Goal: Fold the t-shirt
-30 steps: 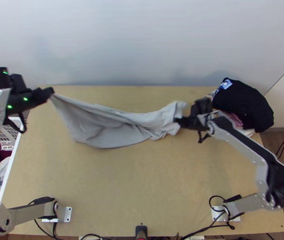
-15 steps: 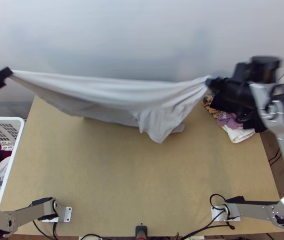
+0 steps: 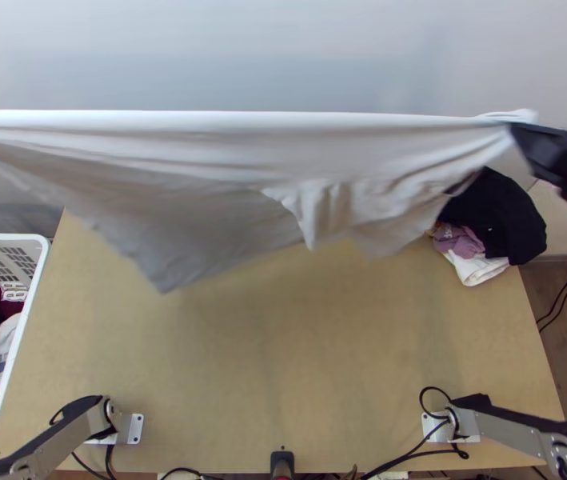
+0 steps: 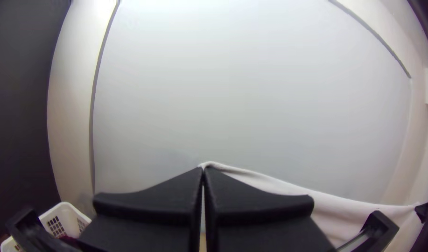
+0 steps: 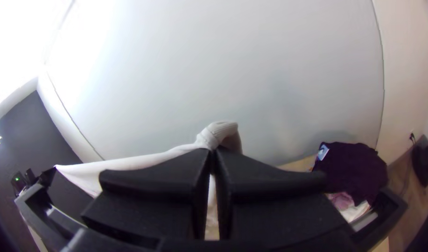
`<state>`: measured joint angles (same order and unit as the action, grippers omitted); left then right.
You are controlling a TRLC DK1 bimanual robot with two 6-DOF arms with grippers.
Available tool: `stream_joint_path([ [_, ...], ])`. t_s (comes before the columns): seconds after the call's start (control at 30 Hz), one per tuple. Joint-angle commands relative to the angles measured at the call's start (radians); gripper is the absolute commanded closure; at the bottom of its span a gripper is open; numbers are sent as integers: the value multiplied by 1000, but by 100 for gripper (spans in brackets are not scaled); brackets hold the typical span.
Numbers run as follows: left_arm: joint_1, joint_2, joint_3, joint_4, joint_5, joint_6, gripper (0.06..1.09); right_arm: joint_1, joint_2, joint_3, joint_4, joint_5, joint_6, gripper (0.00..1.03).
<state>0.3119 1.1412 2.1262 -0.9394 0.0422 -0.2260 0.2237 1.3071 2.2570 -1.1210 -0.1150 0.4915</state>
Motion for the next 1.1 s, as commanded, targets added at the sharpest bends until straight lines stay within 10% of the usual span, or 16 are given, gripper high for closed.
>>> stream_joint_path([
  [0.0,6,-89,57,14,-2,65,105,-7,-123,46,-5,113,-88,100],
  [0.33,52,-179,72,-21,-2,77,105,-18,-318,-4,-33,215,-306,100],
  [0.63,174,-193,64,-21,-2,31,105,-18,-424,-226,-229,-37,-252,100],
  [1.07,64,-322,-344,-118,117,2,105,54,-410,-539,-186,-129,-182,100],
])
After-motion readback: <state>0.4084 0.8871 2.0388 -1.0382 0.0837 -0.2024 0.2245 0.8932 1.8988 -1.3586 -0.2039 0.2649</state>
